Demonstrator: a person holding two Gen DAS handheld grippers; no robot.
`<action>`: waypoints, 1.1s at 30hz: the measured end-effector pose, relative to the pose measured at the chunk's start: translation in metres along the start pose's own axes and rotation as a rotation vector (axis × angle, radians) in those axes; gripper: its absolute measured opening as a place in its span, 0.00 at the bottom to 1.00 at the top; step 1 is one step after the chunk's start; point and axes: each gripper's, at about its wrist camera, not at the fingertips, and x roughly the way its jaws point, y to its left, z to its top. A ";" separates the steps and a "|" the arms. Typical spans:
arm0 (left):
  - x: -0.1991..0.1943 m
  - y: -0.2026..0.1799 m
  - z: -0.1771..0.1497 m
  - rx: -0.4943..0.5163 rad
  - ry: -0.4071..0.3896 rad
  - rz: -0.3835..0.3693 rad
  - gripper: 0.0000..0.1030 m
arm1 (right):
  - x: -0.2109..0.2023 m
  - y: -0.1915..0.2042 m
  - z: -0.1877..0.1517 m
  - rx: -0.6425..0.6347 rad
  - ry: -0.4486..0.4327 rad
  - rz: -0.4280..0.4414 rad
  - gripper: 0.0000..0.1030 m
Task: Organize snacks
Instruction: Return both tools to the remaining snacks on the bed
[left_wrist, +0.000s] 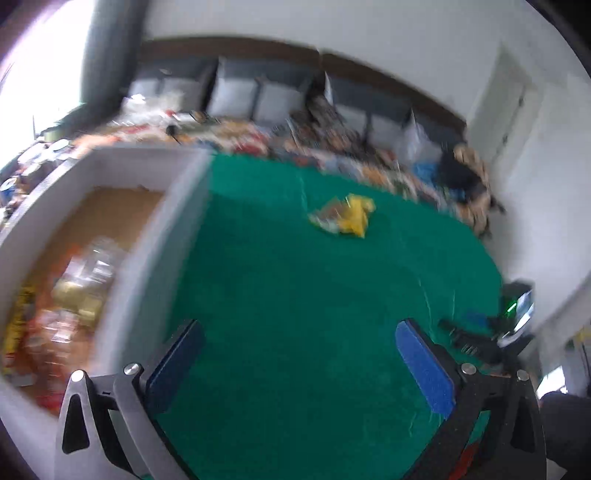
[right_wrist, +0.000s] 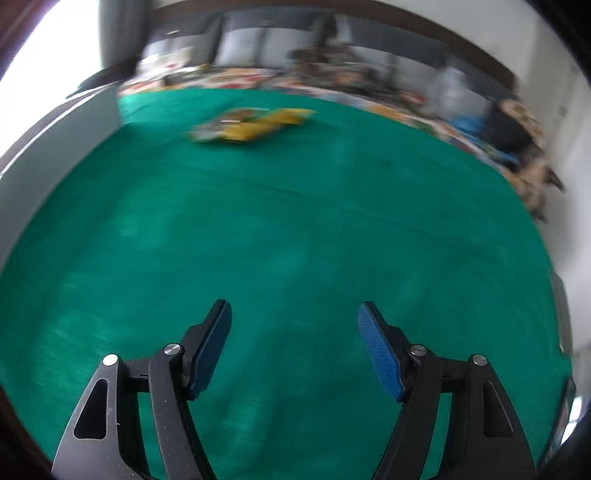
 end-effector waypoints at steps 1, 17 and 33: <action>0.021 -0.008 -0.004 0.011 0.031 -0.001 1.00 | 0.000 -0.013 -0.006 0.031 -0.005 -0.018 0.72; 0.193 -0.068 -0.005 0.133 0.201 0.159 0.99 | 0.008 -0.094 -0.049 0.280 0.002 -0.083 0.81; 0.204 -0.067 -0.011 0.245 0.245 0.131 1.00 | 0.010 -0.100 -0.053 0.287 0.002 -0.078 0.82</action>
